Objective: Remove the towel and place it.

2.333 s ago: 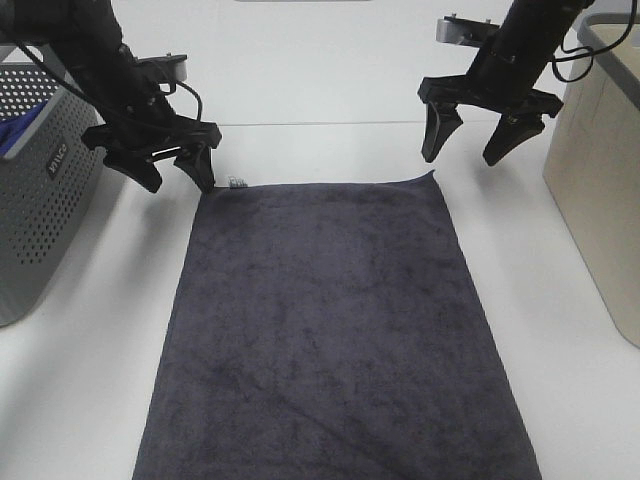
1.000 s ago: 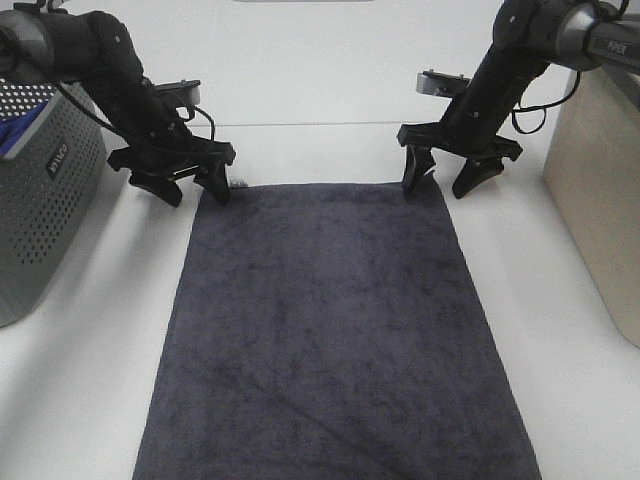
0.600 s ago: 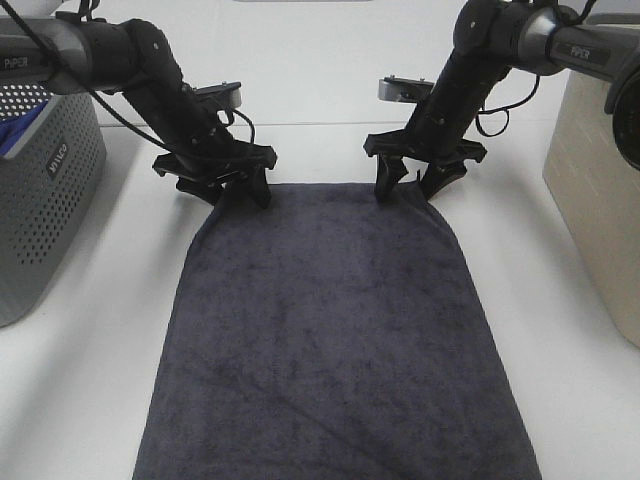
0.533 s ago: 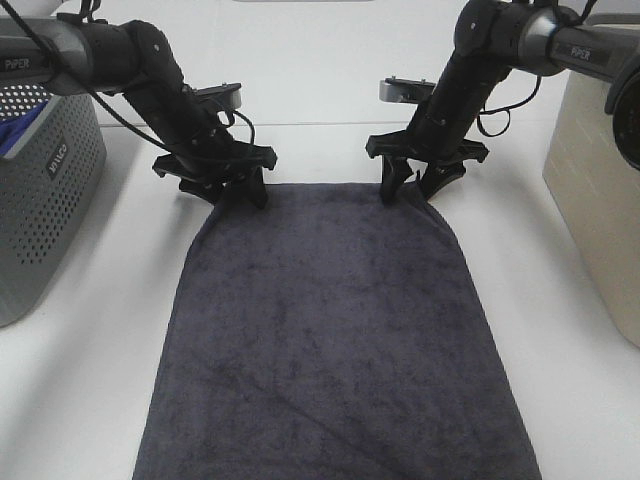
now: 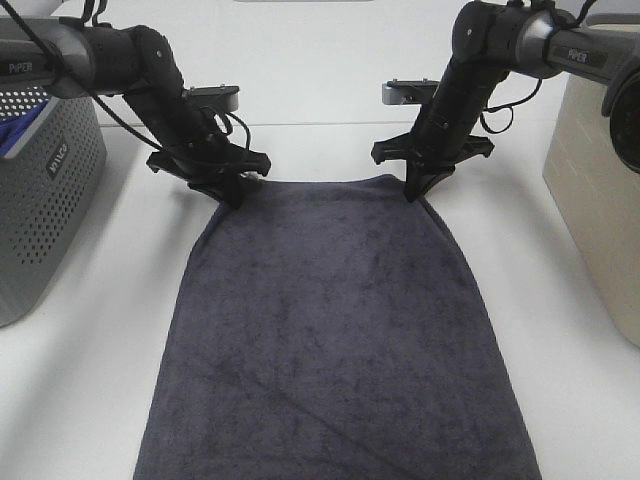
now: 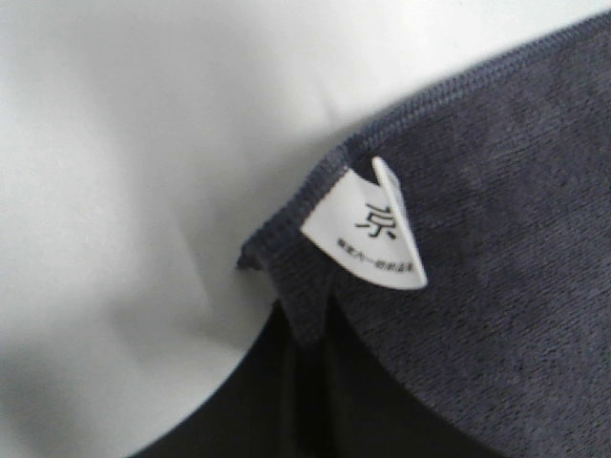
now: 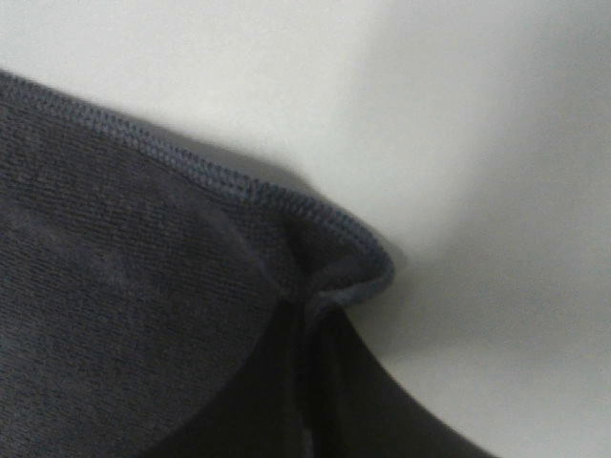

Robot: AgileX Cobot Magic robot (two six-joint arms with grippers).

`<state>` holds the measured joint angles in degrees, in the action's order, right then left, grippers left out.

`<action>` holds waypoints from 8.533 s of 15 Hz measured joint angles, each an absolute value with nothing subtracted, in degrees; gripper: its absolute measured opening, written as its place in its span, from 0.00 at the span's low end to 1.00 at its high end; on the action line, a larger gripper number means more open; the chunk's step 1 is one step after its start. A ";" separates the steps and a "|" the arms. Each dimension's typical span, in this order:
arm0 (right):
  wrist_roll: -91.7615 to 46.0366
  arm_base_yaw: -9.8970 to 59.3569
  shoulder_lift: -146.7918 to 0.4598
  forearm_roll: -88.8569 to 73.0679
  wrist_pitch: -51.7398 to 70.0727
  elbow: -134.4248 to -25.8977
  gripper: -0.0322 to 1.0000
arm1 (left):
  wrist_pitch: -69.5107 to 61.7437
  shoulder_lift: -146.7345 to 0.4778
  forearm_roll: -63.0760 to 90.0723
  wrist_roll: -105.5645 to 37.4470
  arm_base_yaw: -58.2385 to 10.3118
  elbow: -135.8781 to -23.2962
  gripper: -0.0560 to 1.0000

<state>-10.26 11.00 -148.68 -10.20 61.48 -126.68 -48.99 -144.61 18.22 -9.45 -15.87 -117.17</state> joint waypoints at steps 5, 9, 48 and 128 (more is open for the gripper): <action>-10.26 11.00 -147.59 -8.54 48.53 -126.51 0.04 | -44.81 -145.70 13.69 -9.45 -15.87 -125.65 0.05; -11.40 11.00 -146.51 -6.70 39.02 -130.35 0.04 | -35.07 -145.70 10.83 -9.45 -15.87 -128.46 0.05; -14.32 11.00 -152.58 -0.40 20.45 -130.46 0.78 | -5.50 -155.39 2.64 -10.71 -15.87 -128.51 0.72; 2.41 11.00 -50.76 1.20 69.84 -69.39 0.78 | -61.36 -73.63 -3.61 11.52 -6.36 -81.47 0.72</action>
<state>2.41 11.00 -50.76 1.20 69.84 -69.39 -61.36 -73.63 -3.61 11.52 -6.36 -81.47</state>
